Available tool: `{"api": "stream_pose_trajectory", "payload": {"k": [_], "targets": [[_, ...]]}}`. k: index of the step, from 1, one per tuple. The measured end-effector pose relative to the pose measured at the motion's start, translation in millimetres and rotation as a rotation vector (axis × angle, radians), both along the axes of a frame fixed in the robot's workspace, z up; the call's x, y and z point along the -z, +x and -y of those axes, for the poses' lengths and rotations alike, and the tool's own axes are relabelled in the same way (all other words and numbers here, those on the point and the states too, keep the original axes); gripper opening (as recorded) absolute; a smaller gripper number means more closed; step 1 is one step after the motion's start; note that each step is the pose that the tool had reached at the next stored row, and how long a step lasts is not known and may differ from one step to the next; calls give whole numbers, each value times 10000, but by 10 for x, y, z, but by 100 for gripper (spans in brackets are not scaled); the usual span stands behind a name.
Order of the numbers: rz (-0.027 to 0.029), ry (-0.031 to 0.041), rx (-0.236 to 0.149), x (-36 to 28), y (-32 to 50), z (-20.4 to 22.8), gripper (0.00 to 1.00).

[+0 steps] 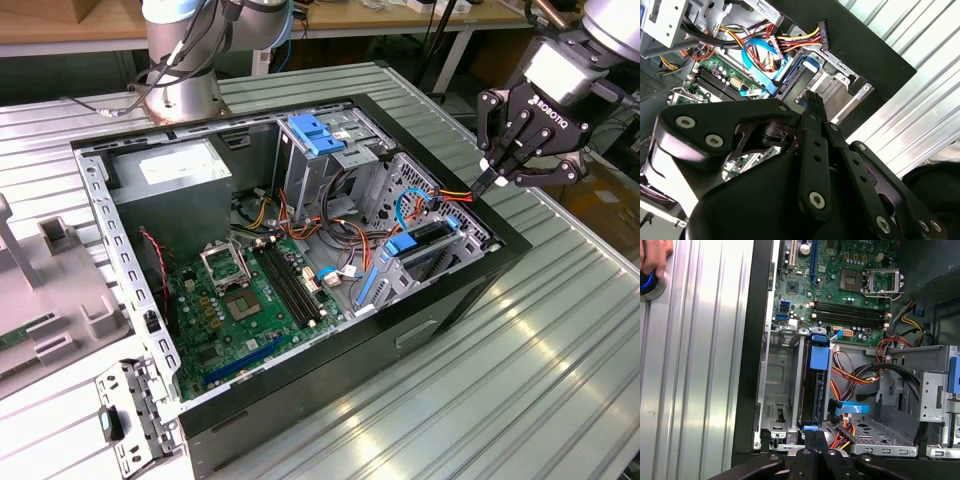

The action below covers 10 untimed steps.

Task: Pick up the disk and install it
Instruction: 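Insert the first disk wire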

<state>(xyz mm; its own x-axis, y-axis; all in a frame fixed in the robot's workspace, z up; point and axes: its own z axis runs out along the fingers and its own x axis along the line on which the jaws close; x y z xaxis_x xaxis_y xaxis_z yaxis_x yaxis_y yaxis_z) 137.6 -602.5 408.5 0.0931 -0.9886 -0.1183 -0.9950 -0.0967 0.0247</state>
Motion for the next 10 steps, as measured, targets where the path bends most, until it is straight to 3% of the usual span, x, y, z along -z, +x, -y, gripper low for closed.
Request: {"api": "stream_pose_trajectory", "payload": {"k": [7, 10], "targets": [[0, 0, -376, 0, 0, 0, 11], [0, 0, -706, 0, 0, 0, 11]]}}
